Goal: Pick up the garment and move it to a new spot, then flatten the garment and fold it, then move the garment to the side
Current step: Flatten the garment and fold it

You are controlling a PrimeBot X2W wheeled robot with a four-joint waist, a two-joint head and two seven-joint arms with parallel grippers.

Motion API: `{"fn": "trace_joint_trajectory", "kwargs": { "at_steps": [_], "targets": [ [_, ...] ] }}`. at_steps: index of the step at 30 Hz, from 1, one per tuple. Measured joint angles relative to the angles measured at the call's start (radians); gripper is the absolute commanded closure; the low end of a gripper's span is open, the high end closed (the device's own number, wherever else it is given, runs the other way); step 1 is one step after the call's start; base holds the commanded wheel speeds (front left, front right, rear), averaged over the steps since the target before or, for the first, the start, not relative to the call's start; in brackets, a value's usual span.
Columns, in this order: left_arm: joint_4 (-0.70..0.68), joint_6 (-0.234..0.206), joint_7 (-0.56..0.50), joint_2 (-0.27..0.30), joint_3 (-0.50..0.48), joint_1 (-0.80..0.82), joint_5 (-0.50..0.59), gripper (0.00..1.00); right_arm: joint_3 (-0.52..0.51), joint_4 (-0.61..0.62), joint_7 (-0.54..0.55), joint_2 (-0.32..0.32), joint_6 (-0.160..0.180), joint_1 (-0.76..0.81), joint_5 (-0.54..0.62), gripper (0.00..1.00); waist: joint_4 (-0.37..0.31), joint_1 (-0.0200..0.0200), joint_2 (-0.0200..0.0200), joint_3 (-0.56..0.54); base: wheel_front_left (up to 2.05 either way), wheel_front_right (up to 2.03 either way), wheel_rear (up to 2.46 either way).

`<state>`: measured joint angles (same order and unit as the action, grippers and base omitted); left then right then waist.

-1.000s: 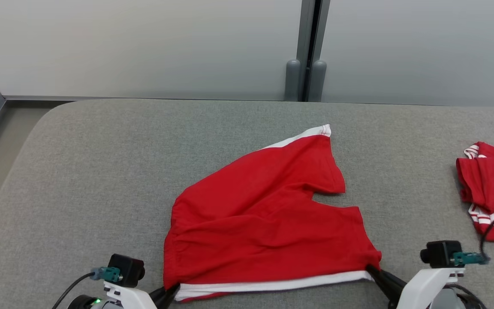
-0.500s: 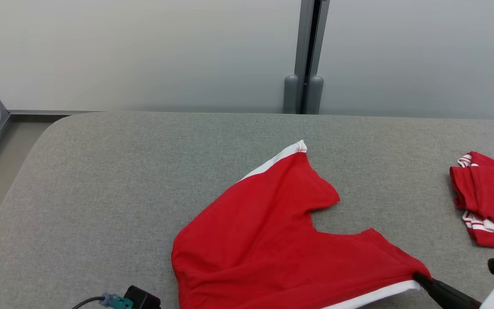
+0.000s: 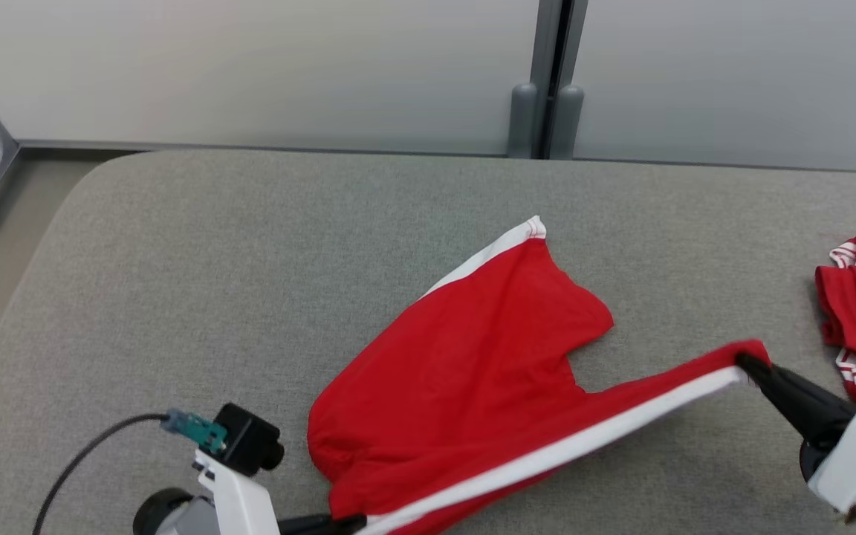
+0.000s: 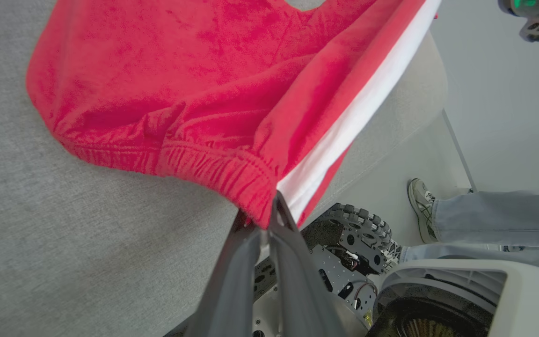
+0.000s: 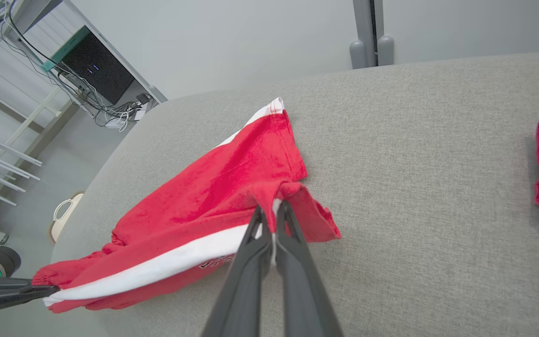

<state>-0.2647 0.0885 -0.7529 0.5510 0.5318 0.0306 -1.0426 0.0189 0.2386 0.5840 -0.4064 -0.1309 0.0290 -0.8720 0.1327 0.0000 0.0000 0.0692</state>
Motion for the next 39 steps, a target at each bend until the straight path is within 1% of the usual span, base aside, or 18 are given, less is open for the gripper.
{"fn": "trace_joint_trajectory", "kwargs": {
  "at_steps": [4, 9, 11, 15, 19, 24, 29, 30, 32, 33, 34, 35, 36, 39],
  "targets": [
    [0.042, 0.016, -0.051, -0.009, -0.023, 0.098, -0.080, 1.00, 0.024, -0.058, 0.067, 0.002, 0.000, -0.152, -0.014, 1.00, 0.019, 0.0000, 0.0000, 0.062, 0.00, 0.00, 0.00],
    [0.089, 0.026, -0.122, -0.024, -0.051, 0.205, -0.200, 1.00, 0.058, -0.137, 0.149, -0.028, 0.000, -0.359, -0.037, 1.00, 0.046, 0.0000, 0.0000, 0.154, 0.00, 0.00, 0.00],
    [0.107, 0.031, -0.140, -0.031, -0.060, 0.251, -0.228, 1.00, 0.066, -0.167, 0.176, -0.043, 0.000, -0.436, -0.048, 1.00, 0.059, 0.0000, 0.0000, 0.192, 0.00, 0.00, 0.00],
    [0.151, 0.035, -0.162, -0.035, -0.070, 0.329, -0.260, 1.00, 0.099, -0.237, 0.236, -0.055, 0.000, -0.566, -0.052, 1.00, 0.088, 0.0000, 0.0000, 0.260, 0.00, 0.00, 0.00],
    [0.186, 0.038, -0.180, -0.040, -0.074, 0.388, -0.285, 1.00, 0.151, -0.299, 0.276, -0.047, 0.000, -0.670, -0.052, 1.00, 0.119, 0.0000, 0.0000, 0.313, 0.00, 0.00, 0.00],
    [0.219, 0.038, -0.185, -0.041, -0.083, 0.440, -0.299, 1.00, 0.209, -0.370, 0.281, -0.033, 0.000, -0.778, -0.052, 1.00, 0.151, 0.0000, 0.0000, 0.360, 0.00, 0.00, 0.00],
    [0.261, 0.039, -0.189, -0.050, -0.080, 0.477, -0.305, 1.00, 0.263, -0.446, 0.274, -0.022, 0.000, -0.851, -0.047, 1.00, 0.173, 0.0000, 0.0000, 0.395, 0.00, 0.00, 0.00],
    [0.273, 0.039, -0.188, -0.055, -0.078, 0.486, -0.304, 1.00, 0.276, -0.461, 0.267, -0.020, 0.000, -0.862, -0.044, 0.95, 0.176, 0.0000, 0.0000, 0.400, 0.00, 0.00, 0.00],
    [0.294, 0.040, -0.184, -0.066, -0.071, 0.498, -0.304, 1.00, 0.298, -0.493, 0.255, -0.012, 0.000, -0.880, -0.043, 0.59, 0.180, 0.0000, 0.0000, 0.408, 0.00, 0.00, 0.00],
    [0.301, 0.040, -0.180, -0.068, -0.067, 0.503, -0.299, 0.74, 0.311, -0.508, 0.247, -0.008, 0.000, -0.886, -0.043, 0.36, 0.182, 0.0000, 0.0000, 0.410, 0.00, 0.00, 0.00],
    [0.306, 0.041, -0.170, -0.070, -0.066, 0.508, -0.291, 0.74, 0.323, -0.522, 0.238, -0.006, 0.000, -0.889, -0.043, 0.36, 0.182, 0.0000, 0.0000, 0.410, 0.00, 0.00, 0.00],
    [0.310, 0.041, -0.165, -0.070, -0.064, 0.512, -0.285, 0.05, 0.336, -0.533, 0.226, -0.003, 0.000, -0.893, -0.043, 0.00, 0.182, 0.0001, 0.0000, 0.408, 0.00, 0.00, 0.00],
    [0.313, 0.041, -0.161, -0.072, -0.059, 0.514, -0.285, 0.00, 0.348, -0.542, 0.214, 0.001, 0.000, -0.896, -0.047, 0.00, 0.181, 0.0000, 0.0000, 0.404, 0.00, 0.00, 0.00],
    [0.313, 0.041, -0.151, -0.068, -0.046, 0.515, -0.282, 0.00, 0.384, -0.554, 0.176, 0.004, 0.000, -0.895, -0.066, 0.00, 0.179, 0.0000, 0.0000, 0.383, 0.00, 0.00, 0.00]
  ]
}}
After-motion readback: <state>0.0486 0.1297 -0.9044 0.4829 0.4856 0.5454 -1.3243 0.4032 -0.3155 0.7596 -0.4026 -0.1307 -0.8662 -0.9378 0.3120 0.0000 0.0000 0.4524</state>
